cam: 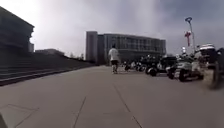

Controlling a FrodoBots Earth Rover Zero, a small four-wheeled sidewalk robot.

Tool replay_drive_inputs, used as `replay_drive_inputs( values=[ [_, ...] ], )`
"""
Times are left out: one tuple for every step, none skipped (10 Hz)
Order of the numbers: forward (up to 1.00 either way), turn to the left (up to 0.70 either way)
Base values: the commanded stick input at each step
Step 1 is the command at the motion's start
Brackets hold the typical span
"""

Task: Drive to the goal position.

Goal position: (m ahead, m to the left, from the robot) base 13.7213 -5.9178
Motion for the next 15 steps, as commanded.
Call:
replay_drive_inputs(
  values=[
    [1.0,0.09],
    [1.0,0.0],
    [1.0,0.0],
    [1.0,0.0],
    [1.0,0.0],
    [1.0,0.0],
    [1.0,0.0],
    [1.0,0.0],
    [1.0,0.0],
    [1.0,0.21],
    [1.0,0.37],
    [1.0,0.26],
    [1.0,0.0],
    [1.0,0.0],
    [1.0,0.0]
  ],
)
